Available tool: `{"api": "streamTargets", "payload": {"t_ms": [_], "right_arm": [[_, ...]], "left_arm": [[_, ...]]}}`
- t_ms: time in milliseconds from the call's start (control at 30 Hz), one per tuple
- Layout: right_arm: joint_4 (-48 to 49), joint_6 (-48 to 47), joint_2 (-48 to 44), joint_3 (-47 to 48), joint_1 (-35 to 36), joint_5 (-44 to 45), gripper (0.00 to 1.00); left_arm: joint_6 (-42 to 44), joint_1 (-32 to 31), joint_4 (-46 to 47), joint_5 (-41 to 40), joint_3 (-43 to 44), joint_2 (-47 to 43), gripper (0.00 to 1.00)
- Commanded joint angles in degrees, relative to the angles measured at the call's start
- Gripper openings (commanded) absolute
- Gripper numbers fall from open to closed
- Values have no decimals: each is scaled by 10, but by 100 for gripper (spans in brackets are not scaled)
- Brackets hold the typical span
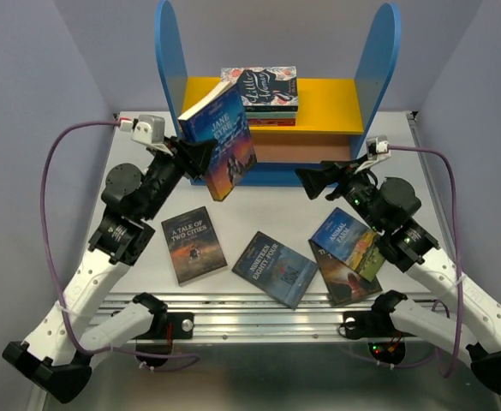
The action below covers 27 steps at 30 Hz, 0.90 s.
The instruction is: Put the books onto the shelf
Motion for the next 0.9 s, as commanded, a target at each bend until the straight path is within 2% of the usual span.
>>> {"api": "streamTargets", "payload": {"t_ms": [0, 167, 300, 433, 700, 867], "right_arm": [[-16, -26, -13, 1, 3, 59, 100], [-27, -33, -14, -1, 3, 79, 100], [-46, -37, -5, 6, 3, 84, 100], [-58, -50, 6, 20, 3, 83, 100], [-62, -75, 31, 46, 3, 100, 100], [-63, -82, 43, 49, 3, 118, 100]], "left_arm": [[88, -3, 133, -49, 122, 5, 0], [138, -4, 127, -73, 221, 71, 0], [189, -4, 140, -135, 288, 123, 0], [291, -4, 196, -159, 333, 180, 0], [398, -4, 320, -195, 346, 248, 0], [447, 8, 425, -221, 309, 287, 0]]}}
